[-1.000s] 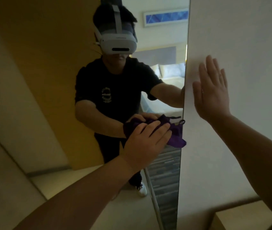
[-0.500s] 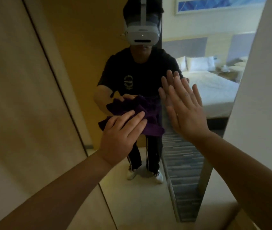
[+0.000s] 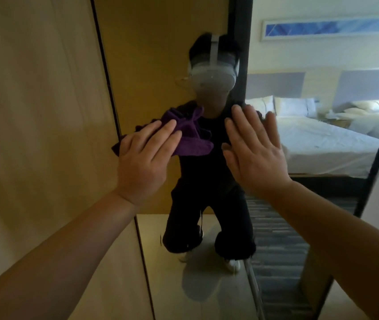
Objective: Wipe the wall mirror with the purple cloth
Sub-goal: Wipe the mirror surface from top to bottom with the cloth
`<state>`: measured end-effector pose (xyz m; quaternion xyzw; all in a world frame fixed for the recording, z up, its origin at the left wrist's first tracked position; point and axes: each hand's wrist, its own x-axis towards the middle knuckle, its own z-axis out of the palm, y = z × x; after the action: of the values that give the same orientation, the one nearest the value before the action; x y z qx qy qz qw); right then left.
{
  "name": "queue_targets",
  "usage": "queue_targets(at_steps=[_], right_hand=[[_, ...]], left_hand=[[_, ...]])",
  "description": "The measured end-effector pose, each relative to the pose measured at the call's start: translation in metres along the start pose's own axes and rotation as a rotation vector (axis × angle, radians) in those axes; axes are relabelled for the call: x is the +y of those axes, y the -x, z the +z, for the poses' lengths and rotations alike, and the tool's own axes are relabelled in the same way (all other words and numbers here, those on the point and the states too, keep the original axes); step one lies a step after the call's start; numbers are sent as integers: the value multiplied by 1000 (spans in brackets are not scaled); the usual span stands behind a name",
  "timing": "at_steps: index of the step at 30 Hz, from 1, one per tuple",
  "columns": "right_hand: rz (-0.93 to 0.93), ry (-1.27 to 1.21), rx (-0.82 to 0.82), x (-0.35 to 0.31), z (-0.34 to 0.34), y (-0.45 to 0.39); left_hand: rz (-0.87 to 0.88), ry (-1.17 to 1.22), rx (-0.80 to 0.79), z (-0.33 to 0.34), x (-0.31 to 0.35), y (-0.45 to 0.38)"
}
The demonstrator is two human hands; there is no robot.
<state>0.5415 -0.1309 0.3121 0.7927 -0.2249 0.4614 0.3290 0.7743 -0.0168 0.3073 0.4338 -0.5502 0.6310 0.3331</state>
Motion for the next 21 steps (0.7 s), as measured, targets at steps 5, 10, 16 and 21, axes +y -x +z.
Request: queue_targets(at_steps=[5,10,16,21], right_hand=[[6,136,39,-2,12,3],[29,160,61,-5,15,1],[7,162,127,-3,16,2],[9,160,125,-3,17,0]], left_hand=[[-8,-21,153,22,6,41],[-99,-47,282,39,0,33],[-6,-35,237,15,-36,-56],[97,-22,29,19,-65,-116]])
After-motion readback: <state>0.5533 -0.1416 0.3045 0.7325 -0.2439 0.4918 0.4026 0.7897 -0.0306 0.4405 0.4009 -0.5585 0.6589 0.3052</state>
